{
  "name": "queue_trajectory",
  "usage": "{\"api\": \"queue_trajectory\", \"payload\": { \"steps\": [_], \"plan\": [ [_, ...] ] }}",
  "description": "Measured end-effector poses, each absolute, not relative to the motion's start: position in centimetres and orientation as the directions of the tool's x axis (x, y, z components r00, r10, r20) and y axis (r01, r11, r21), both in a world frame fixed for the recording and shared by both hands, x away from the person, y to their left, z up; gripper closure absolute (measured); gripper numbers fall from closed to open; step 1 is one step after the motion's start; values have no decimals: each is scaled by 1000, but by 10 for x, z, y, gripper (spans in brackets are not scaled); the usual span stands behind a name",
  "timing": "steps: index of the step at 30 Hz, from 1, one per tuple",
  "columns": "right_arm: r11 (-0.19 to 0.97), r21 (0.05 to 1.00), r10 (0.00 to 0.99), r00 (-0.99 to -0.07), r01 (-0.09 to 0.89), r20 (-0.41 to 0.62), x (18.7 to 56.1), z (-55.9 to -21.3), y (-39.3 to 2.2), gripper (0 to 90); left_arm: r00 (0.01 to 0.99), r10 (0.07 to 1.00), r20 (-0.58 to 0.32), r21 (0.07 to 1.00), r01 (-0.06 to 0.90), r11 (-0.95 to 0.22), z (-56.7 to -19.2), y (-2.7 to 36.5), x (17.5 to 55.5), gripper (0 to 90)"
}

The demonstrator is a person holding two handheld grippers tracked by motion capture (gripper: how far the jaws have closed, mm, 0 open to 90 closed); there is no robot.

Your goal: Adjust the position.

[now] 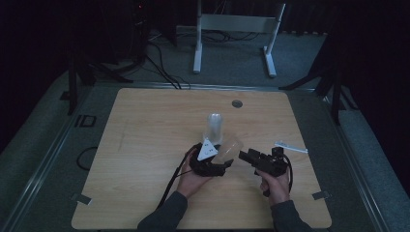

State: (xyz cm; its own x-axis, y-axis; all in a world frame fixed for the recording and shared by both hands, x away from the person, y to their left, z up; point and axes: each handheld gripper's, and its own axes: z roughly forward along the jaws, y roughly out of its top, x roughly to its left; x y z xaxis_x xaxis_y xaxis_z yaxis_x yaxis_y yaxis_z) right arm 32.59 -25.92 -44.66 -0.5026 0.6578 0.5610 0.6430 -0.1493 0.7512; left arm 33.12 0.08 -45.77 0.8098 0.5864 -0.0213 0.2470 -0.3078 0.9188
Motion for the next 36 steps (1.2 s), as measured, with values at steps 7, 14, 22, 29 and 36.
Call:
{"api": "queue_trajectory", "payload": {
  "steps": [7, 14, 22, 29, 36],
  "plan": [
    [-108, 768, 688, -510, 632, 516, 325, -444, -259, 345, 823, 568, -13, 913, 241, -328, -453, 4, 331, 294],
    [-49, 787, 725, -520, 615, 452, 325, -440, -258, 349, 833, 554, -11, 912, 236, -337, -449, 8, 331, 293],
    [10, 801, 755, -529, 599, 387, 325, -435, -257, 348, 845, 535, -5, 908, 228, -352, -443, 12, 331, 293],
    [68, 813, 775, -544, 578, 322, 325, -429, -258, 349, 851, 525, 4, 907, 218, -361, -435, 17, 331, 293],
    [119, 813, 785, -555, 570, 275, 326, -424, -257, 349, 862, 508, 11, 898, 215, -384, -429, 21, 334, 293]
  ]
}}
